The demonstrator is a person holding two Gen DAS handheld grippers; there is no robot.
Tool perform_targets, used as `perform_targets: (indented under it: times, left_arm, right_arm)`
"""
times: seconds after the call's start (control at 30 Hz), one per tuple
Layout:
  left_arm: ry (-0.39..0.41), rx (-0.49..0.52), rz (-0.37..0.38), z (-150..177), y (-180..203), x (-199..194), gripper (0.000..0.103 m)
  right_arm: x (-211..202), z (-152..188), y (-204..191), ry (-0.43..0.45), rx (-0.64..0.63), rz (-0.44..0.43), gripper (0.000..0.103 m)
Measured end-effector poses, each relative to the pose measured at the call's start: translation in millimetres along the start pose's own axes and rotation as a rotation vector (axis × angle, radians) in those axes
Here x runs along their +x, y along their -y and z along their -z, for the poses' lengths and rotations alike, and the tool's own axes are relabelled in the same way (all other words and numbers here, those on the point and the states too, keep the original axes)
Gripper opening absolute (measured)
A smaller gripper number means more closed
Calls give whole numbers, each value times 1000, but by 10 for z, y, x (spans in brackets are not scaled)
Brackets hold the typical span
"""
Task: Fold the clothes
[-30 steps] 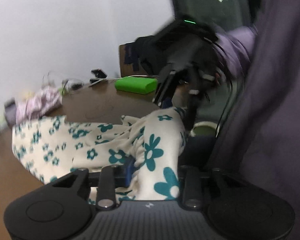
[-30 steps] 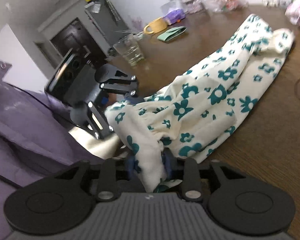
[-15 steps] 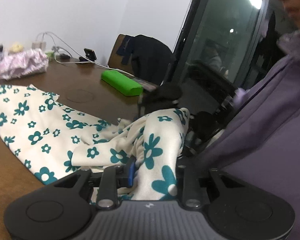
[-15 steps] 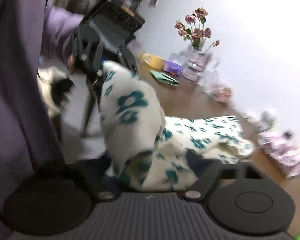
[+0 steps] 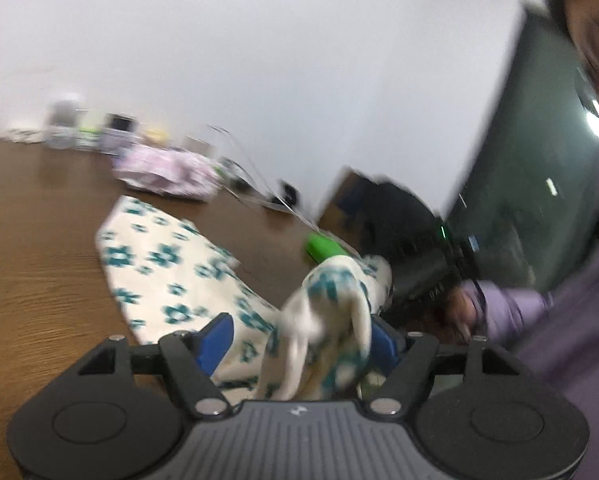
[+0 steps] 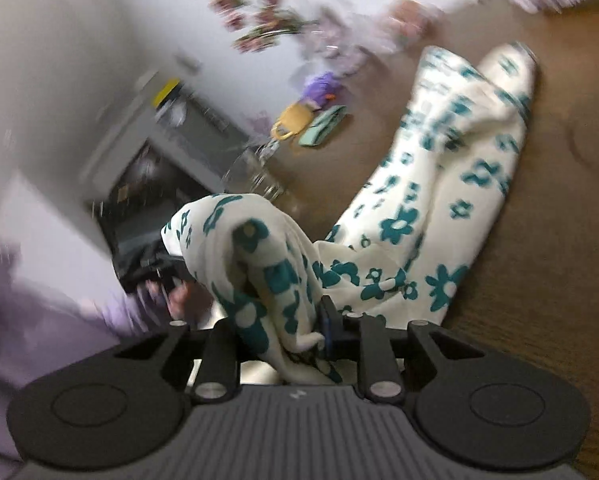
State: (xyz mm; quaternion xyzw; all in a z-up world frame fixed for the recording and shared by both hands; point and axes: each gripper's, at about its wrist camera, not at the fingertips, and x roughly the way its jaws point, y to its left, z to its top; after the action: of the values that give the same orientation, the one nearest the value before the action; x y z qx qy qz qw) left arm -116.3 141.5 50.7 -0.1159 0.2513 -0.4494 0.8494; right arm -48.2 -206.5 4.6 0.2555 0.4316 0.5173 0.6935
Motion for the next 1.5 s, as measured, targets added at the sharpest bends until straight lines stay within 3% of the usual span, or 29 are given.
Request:
perform_targets:
  times: [0.1,0.17,0.2,0.27,0.3,0.33,0.4,0.47,0.5,0.53,0.77,0.97,1.03,1.07,1.17,1.2,1.27,1.4,1.43,1.5]
  left_arm:
    - [32,-85,-80,-32,-101,19,71]
    - [29,-86,-113,-31,-112,69,69]
    - [18,-78,-128,-32,-111,130,68]
    - [-32,-64,-145,-8,-111,267,56]
    - [-53,-63,-148,11,-125,317,49]
    - [-66,-69,-150,26,-151,364,48]
    - [-62,-101,-181,51,-235,401,49]
    - [-49,-156,-179,41,-343,389,52]
    - [-36,-173,-179,33,-381,368,57]
    - [-14,-185,-192,20,-409,342,60]
    - [70,-248,-291,-77,-362,437,49]
    - [-10,-194,-392,11,-339,669,46]
    - [-24,-157,-421,3,-303,660,50]
    - [-29,-119,-452,-29,-252,628,52]
    - [21,-12,-564,-178,-87,448,58]
    - [60,2,-589,-232,-31,372,59]
    - [122,17,-574,-338,90,310,58]
    - [30,26,-544,-330,249,757,57]
    - [-16,36,-557,-247,244,899,50]
    - [-67,59,-604,-72,220,1111,47]
  right_arm:
    - [38,-136,130,13,135,4,20]
    - [88,-197,157,24,170,22,22]
    - [106,-213,152,29,170,40,24]
    - [121,-238,116,42,153,86,31]
    - [121,-260,90,52,139,111,39]
    - [103,-271,69,67,126,138,45]
    - [35,-274,35,102,103,186,45]
    - [-57,-235,20,154,99,218,38]
    - [-83,-225,20,183,99,238,24]
    - [-110,-224,24,207,95,258,18]
    - [-151,-207,-84,342,8,321,9]
    - [-167,-124,55,398,-4,421,12]
    - [-138,-90,12,403,-70,493,38]
    - [-137,-89,-55,406,-122,539,40]
    - [-244,-105,-353,467,-288,655,36]
    - [-270,-114,-433,478,-319,670,26]
    - [-212,-121,-598,468,-383,660,20]
    - [204,-80,-838,396,-569,686,17]
    - [316,-75,-815,370,-581,715,17]
    - [504,-113,-606,278,-509,767,16]
